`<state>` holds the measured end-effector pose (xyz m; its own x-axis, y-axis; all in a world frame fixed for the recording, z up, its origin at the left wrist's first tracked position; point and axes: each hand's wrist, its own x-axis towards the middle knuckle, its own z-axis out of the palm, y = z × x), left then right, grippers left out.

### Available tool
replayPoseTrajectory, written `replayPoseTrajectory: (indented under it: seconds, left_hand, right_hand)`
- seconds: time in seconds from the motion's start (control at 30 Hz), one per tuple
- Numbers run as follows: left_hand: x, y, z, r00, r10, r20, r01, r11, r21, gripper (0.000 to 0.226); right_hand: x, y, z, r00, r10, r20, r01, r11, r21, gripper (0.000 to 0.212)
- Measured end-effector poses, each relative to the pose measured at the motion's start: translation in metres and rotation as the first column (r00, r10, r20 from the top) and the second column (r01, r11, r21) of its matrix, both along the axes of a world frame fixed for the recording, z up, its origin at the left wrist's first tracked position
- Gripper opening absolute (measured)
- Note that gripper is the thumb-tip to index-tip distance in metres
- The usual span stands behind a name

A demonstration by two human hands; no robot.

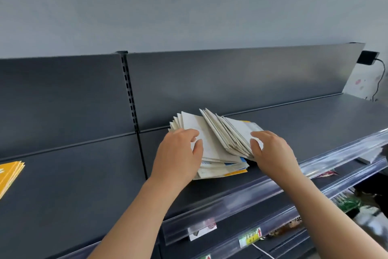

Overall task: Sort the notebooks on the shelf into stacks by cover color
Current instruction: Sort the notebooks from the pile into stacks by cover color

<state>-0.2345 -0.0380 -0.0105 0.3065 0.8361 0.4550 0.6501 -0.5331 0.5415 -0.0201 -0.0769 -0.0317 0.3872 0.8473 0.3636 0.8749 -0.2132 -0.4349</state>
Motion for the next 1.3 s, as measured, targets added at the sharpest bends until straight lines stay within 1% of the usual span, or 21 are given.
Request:
replayPoseTrajectory:
  seconds: [0.17,0.27,0.4,0.47,0.57,0.6,0.67,0.77,0.9,0.97,1.03,1.13,1.2,1.3]
  left_hand:
    - [0.036,0.018,0.005,0.997,-0.049,-0.068,0.049,0.999,0.005,0.024]
    - [0.059,0.021,0.007,0.993,-0.088,-0.083,0.089,0.996,0.017,0.029]
    - [0.087,0.026,0.005,0.987,-0.093,-0.133,0.095,0.996,0.003,0.034]
    - [0.104,0.029,0.001,0.985,-0.082,-0.149,0.08,0.997,-0.022,0.035]
    - [0.12,0.035,-0.008,0.973,-0.02,-0.231,0.007,0.998,-0.055,0.033]
    - [0.123,0.037,-0.011,0.967,0.012,-0.256,-0.029,0.998,-0.062,0.032]
    - [0.127,0.038,-0.016,0.962,0.083,-0.26,-0.106,0.991,-0.076,0.03]
    - [0.139,0.034,-0.018,0.945,0.226,-0.237,-0.251,0.965,-0.079,0.035]
    - [0.155,0.024,-0.017,0.865,0.388,-0.317,-0.422,0.906,-0.043,0.044]
    - [0.157,0.022,-0.017,0.862,0.415,-0.292,-0.449,0.892,-0.057,0.043]
    - [0.155,0.021,-0.017,0.887,0.418,-0.197,-0.444,0.889,-0.11,0.041]
    - [0.15,0.018,-0.013,0.895,0.445,-0.035,-0.444,0.878,-0.178,0.023]
    - [0.148,0.015,-0.009,0.885,0.466,0.008,-0.457,0.872,-0.174,0.015]
    - [0.146,0.009,-0.003,0.866,0.498,0.04,-0.484,0.857,-0.176,0.009]
  right_hand:
    - [0.033,0.009,-0.011,0.998,-0.053,0.018,0.055,0.993,-0.105,0.032]
    - [0.055,0.016,-0.014,0.997,-0.071,0.008,0.072,0.988,-0.135,0.032]
    - [0.085,0.028,-0.019,0.998,-0.054,-0.031,0.046,0.974,-0.222,0.036]
    - [0.1,0.037,-0.024,0.997,-0.03,-0.074,0.009,0.963,-0.27,0.032]
    - [0.113,0.044,-0.033,0.986,0.065,-0.155,-0.108,0.952,-0.287,0.026]
    - [0.117,0.045,-0.037,0.98,0.11,-0.165,-0.153,0.95,-0.274,0.025]
    - [0.124,0.047,-0.043,0.961,0.217,-0.169,-0.253,0.939,-0.231,0.024]
    - [0.13,0.049,-0.045,0.906,0.36,-0.224,-0.398,0.904,-0.156,0.026]
    - [0.128,0.049,-0.047,0.82,0.501,-0.277,-0.545,0.831,-0.11,0.029]
    - [0.129,0.049,-0.047,0.808,0.504,-0.304,-0.549,0.832,-0.08,0.027]
    - [0.134,0.052,-0.05,0.833,0.457,-0.311,-0.491,0.87,-0.037,0.022]
    - [0.141,0.053,-0.054,0.881,0.358,-0.31,-0.391,0.919,-0.05,0.024]
    - [0.14,0.052,-0.053,0.882,0.362,-0.303,-0.402,0.912,-0.08,0.025]
    - [0.133,0.05,-0.051,0.878,0.381,-0.291,-0.422,0.902,-0.093,0.026]
